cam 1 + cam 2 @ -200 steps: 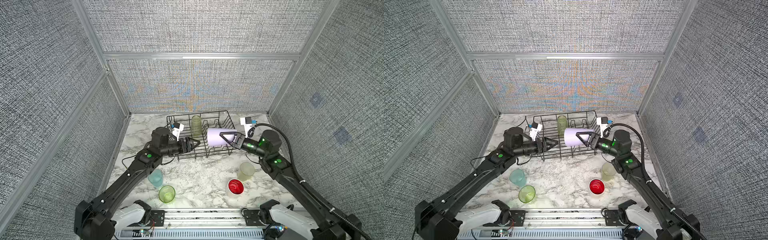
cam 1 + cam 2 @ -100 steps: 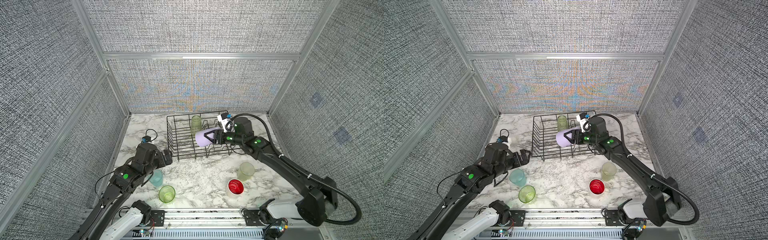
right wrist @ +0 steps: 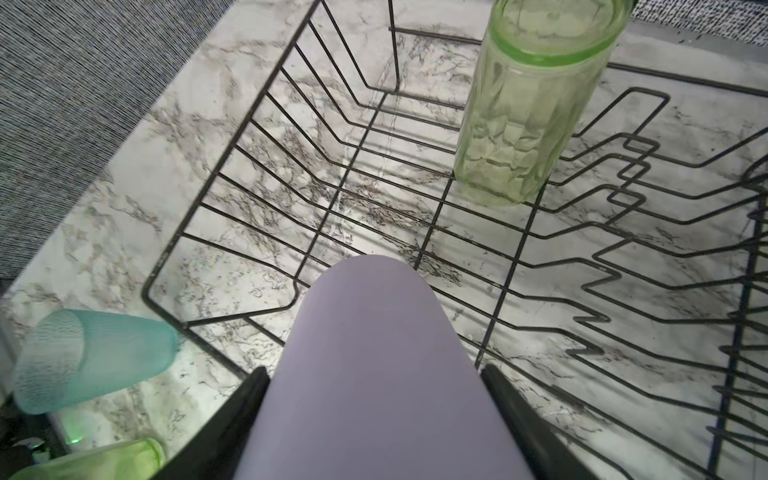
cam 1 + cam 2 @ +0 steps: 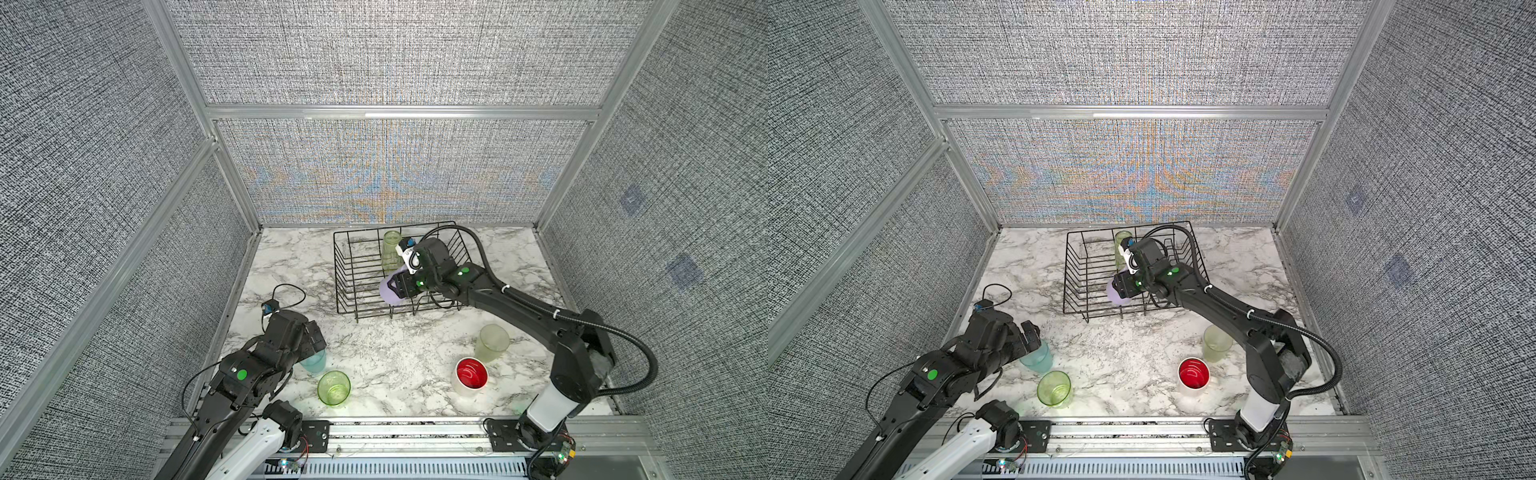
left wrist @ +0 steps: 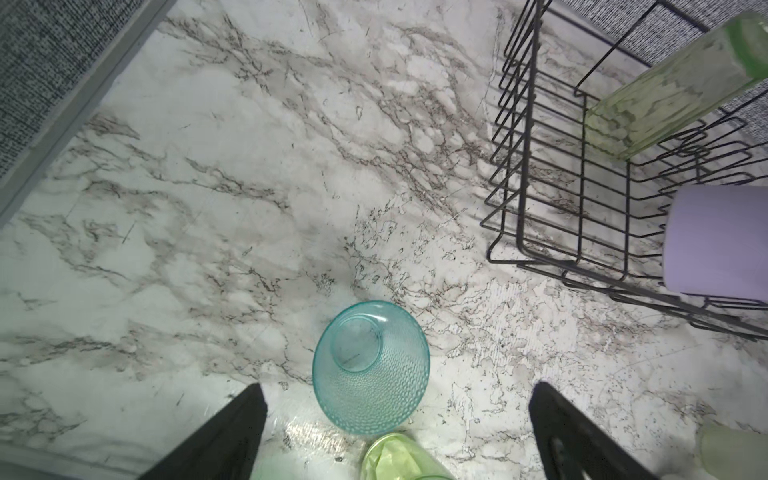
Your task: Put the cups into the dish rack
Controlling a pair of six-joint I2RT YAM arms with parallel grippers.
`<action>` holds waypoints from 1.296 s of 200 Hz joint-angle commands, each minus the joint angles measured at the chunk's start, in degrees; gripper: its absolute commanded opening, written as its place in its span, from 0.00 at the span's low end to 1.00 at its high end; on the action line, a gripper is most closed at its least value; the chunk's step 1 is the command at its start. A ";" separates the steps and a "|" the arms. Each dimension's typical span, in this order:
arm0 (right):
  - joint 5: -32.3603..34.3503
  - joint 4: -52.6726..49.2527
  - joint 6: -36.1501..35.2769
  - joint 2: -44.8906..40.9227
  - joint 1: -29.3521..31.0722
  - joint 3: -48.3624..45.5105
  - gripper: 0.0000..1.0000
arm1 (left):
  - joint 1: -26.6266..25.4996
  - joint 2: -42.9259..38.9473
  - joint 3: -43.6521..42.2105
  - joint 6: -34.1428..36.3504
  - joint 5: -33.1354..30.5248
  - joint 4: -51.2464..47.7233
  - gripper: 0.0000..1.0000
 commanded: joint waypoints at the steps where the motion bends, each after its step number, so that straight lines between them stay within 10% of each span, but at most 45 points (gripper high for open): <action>1: 5.28 -1.07 -2.21 3.11 0.24 2.60 0.72 | 0.31 -0.05 -1.05 -2.36 1.51 -1.74 1.00; 96: 18.04 -2.08 -3.88 14.58 1.19 11.37 0.72 | 7.28 2.74 -4.05 -5.30 5.37 -2.79 1.00; 259: 16.13 -11.01 -0.67 22.98 0.16 22.43 0.86 | 24.63 6.13 -5.56 -2.82 19.88 0.02 0.94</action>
